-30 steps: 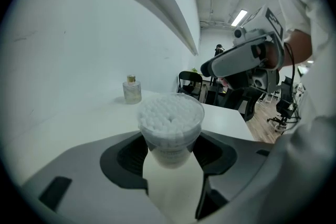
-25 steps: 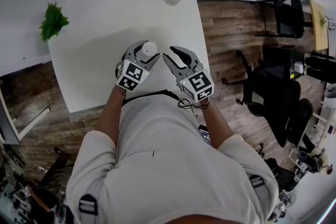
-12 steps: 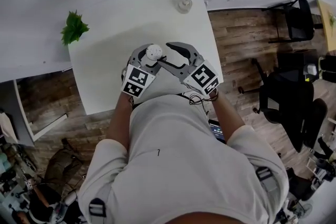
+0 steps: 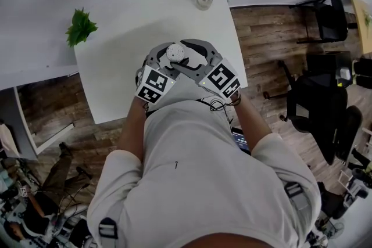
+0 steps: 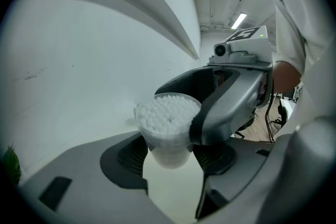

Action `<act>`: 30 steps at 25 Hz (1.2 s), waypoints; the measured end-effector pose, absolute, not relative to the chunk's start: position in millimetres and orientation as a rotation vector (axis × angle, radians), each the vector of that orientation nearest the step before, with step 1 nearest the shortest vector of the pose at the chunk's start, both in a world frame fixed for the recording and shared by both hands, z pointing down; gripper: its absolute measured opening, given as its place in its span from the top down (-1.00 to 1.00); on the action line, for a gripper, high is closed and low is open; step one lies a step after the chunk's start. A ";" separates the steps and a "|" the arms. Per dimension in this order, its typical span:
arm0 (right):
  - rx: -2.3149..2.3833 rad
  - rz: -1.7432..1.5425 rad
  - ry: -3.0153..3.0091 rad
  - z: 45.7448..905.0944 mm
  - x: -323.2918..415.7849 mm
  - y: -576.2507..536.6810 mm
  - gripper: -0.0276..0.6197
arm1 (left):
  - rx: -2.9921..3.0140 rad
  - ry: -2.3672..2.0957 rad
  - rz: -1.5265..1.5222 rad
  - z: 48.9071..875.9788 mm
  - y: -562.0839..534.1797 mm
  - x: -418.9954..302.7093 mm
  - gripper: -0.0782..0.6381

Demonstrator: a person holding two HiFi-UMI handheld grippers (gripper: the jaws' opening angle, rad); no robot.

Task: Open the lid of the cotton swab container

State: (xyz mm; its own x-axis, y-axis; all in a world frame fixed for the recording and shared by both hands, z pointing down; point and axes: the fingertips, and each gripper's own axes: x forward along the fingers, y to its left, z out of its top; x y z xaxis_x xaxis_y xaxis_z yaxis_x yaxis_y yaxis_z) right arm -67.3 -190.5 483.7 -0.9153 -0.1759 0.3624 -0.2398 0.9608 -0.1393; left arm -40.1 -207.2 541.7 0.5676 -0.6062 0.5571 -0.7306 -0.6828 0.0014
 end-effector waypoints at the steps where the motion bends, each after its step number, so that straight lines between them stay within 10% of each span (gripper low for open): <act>1: 0.305 0.273 -2.765 483.9 -66.0 -191.7 0.07 | 2.571 -1.117 0.778 540.8 -207.0 -40.2 0.01; 20: 0.138 0.761 -2.911 483.4 -35.7 -192.6 0.17 | 2.650 -1.161 0.640 525.4 -198.6 -27.3 0.01; 30: 0.192 0.394 -2.877 470.6 -45.5 -188.7 -0.01 | 2.607 -1.154 0.568 524.7 -196.5 -31.5 0.02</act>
